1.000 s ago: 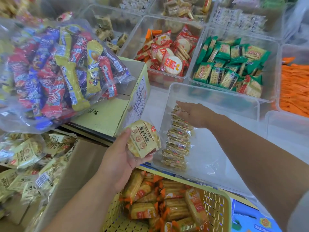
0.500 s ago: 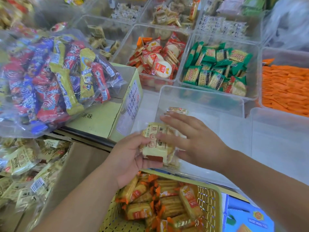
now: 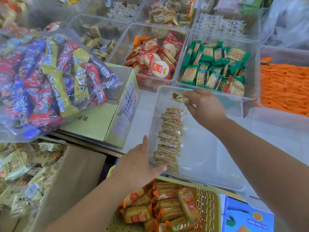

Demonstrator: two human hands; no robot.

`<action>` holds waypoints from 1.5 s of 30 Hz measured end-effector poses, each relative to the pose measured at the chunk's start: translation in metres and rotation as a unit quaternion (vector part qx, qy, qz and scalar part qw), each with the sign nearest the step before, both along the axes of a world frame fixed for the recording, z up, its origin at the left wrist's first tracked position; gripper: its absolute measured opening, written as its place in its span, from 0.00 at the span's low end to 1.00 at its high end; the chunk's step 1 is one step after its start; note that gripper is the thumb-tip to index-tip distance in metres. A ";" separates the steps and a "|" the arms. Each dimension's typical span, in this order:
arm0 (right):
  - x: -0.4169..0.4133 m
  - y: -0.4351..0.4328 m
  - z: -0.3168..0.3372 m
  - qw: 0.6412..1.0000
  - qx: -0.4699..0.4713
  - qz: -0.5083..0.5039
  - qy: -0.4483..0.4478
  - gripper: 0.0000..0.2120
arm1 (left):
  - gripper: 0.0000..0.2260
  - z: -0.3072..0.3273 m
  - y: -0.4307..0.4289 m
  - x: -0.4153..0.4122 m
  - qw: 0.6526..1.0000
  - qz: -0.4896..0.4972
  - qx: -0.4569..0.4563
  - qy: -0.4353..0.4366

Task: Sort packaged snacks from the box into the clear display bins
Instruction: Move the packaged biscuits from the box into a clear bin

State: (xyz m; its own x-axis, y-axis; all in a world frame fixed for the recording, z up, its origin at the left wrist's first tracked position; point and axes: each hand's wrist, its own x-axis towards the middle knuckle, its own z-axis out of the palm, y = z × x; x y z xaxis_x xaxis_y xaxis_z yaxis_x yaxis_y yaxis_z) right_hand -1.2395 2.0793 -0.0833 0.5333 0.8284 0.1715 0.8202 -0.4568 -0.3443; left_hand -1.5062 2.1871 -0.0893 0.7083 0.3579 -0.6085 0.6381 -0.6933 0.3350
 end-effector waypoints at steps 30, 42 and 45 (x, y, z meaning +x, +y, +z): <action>0.010 0.068 -0.101 0.870 -0.084 -0.313 0.373 0.29 | 0.52 -0.008 0.006 -0.004 0.999 -0.022 0.010 -0.045; -0.028 0.016 -0.112 0.694 0.186 -0.336 0.608 0.36 | 0.53 -0.022 0.024 0.030 0.978 0.153 -0.132 -0.048; -0.041 0.010 -0.121 0.686 0.179 -0.297 0.640 0.37 | 0.52 -0.026 0.025 0.039 0.975 0.146 -0.165 -0.035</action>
State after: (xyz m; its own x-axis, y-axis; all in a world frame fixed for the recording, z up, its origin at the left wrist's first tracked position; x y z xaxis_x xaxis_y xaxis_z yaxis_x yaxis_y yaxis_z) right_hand -1.2804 2.0888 -0.2044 0.6624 0.4266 -0.6158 -0.5519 -0.2779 -0.7863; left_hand -1.4672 2.2120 -0.1155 0.6490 0.3434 -0.6789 0.7600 -0.3332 0.5580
